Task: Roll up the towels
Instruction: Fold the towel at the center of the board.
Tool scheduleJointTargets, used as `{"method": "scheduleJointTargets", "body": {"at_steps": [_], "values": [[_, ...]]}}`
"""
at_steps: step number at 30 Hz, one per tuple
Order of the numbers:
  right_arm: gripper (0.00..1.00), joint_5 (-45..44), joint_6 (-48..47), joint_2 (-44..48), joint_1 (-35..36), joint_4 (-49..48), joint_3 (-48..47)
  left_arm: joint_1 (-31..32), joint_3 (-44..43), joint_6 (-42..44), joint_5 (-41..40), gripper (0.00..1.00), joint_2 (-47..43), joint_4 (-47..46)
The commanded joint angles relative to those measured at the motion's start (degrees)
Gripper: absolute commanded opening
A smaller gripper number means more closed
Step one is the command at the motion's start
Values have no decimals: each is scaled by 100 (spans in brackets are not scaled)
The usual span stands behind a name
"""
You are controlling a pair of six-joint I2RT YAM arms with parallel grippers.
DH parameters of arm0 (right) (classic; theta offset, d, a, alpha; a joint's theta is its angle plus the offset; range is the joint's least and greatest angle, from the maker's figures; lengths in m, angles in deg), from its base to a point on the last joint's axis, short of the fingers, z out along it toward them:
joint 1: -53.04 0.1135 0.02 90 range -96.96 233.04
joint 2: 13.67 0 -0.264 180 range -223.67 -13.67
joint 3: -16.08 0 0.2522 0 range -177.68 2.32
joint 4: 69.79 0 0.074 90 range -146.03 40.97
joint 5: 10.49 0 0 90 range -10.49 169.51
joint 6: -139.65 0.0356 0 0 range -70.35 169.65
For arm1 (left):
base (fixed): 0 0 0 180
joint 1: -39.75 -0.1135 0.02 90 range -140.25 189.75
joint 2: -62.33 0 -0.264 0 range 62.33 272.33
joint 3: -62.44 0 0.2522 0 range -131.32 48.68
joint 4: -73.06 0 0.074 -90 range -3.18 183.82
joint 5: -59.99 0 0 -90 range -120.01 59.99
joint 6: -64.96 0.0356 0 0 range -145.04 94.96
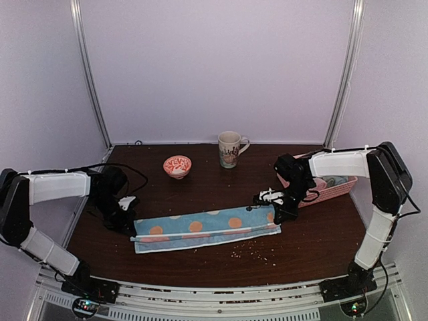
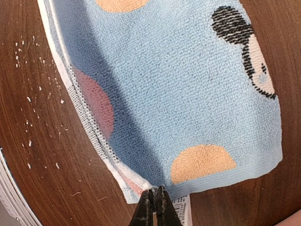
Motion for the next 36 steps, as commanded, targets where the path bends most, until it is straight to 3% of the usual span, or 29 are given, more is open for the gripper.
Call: {"method": "scheduleJointTargets", "body": {"at_steps": [1,9,16,29,36], "values": [[0,-358,-151,-31,11,-1,57,63,98,178,190,0,77,95],[0,-539,-129,329,43,-86,281,523,-31,354,717,0,-231,124],[0,-641,-133,508,47,22,147,546,-311,253,870,0,-783,315],[2,-1244,-286,573,39,-140,558,1068,400,298,1627,0,-545,441],[25,-1370,-264,1166,31,42,707,1297,-22,468,2127,24,-1194,670]]}}
